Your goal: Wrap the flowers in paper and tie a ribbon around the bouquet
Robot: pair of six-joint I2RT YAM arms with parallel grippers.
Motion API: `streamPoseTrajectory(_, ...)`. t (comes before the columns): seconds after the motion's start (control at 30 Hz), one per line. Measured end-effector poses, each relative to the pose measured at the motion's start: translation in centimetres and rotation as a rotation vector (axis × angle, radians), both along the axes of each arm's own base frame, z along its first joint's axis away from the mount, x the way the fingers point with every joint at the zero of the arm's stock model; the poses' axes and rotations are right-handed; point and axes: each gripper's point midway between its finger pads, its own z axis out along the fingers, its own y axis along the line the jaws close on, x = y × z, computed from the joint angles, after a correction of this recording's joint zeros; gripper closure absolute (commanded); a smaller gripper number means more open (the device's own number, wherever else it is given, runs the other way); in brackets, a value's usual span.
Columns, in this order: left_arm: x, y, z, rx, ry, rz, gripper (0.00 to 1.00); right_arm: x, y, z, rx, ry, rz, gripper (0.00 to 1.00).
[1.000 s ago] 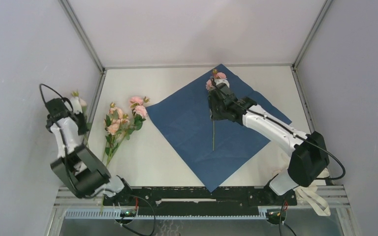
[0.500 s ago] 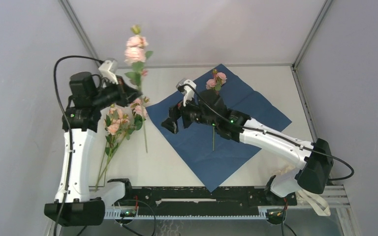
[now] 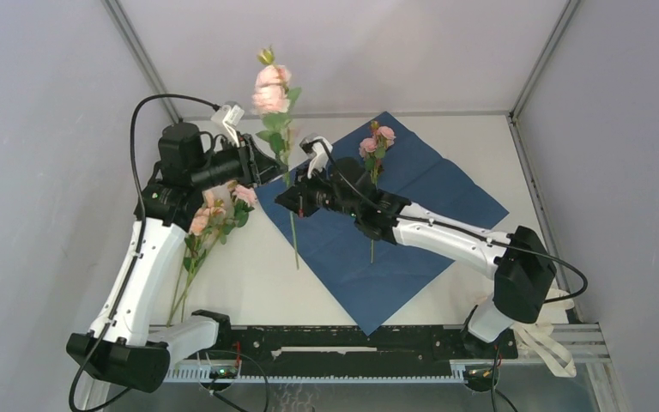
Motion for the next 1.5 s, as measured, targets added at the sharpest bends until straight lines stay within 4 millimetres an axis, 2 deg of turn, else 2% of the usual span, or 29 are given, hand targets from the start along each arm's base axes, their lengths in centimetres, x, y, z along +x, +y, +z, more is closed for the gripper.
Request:
streamPoseTrajectory(0.03,0.3,0.2,-0.3,0.024,-0.011,0.015,0.2,0.2,-0.2,-0.3,-0.009,0.01,-0.013,1.0)
streamPoseTrajectory(0.1,0.9,1.4,-1.7,0.106,-0.015,0.066,0.09,1.4,-1.4,-1.6,-0.056,0.043,-0.075,1.0)
streamPoseTrajectory(0.17,1.9,3.7,-3.9,0.235,-0.003,0.156,0.05,3.5,-3.9,-3.8,-0.138,0.09,-0.172,1.0)
streamPoseTrajectory(0.27,3.4,8.4,-7.7,0.446,0.041,0.283,0.05,7.2,-9.6,-7.8,-0.277,0.197,-0.335,1.0)
streamPoseTrajectory(0.33,4.0,12.8,-10.8,0.578,0.104,0.379,0.07,9.0,-13.3,-10.7,-0.366,0.272,-0.429,1.0)
streamPoseTrajectory(0.37,4.0,15.7,-12.7,0.646,0.157,0.438,0.08,9.7,-14.9,-12.2,-0.408,0.311,-0.466,0.97)
streamPoseTrajectory(0.43,3.4,20.7,-15.9,0.75,0.266,0.54,0.1,10.7,-18.4,-15.6,-0.502,0.398,-0.54,0.82)
streamPoseTrajectory(0.5,2.0,25.5,-19.3,0.842,0.394,0.621,0.14,10.8,-21.0,-19.3,-0.599,0.49,-0.581,0.58)
streamPoseTrajectory(0.53,1.1,27.4,-20.6,0.877,0.452,0.649,0.19,10.5,-22.1,-21.0,-0.649,0.533,-0.591,0.52)
streamPoseTrajectory(0.6,-0.5,30.0,-22.5,0.926,0.534,0.681,0.35,9.7,-23.5,-23.4,-0.73,0.59,-0.597,0.48)
streamPoseTrajectory(0.7,-2.0,32.7,-24.8,1.0,0.617,0.693,0.54,8.6,-24.7,-25.1,-0.804,0.637,-0.598,0.47)
streamPoseTrajectory(0.83,-2.4,33.9,-27.6,1.04,0.696,0.635,0.66,8.4,-25.1,-24.7,-0.832,0.635,-0.605,0.46)
streamPoseTrajectory(0.9,-2.5,33.9,-29.0,1.038,0.729,0.59,0.68,8.6,-25.0,-24.3,-0.832,0.62,-0.609,0.46)
streamPoseTrajectory(1.03,-2.5,33.7,-30.2,1.035,0.754,0.549,0.73,8.1,-24.8,-23.2,-0.841,0.594,-0.61,0.46)
streamPoseTrajectory(1.2,-2.6,33.0,-32.0,1.001,0.791,0.498,0.72,7.6,-24.4,-21.6,-0.838,0.557,-0.607,0.45)
streamPoseTrajectory(1.37,-2.6,32.4,-32.3,0.97,0.795,0.474,0.7,7.3,-24.8,-20.8,-0.848,0.542,-0.615,0.45)
streamPoseTrajectory(1.5,-2.3,32.3,-30.8,0.964,0.749,0.499,0.68,7.1,-25.3,-20.8,-0.873,0.543,-0.624,0.45)
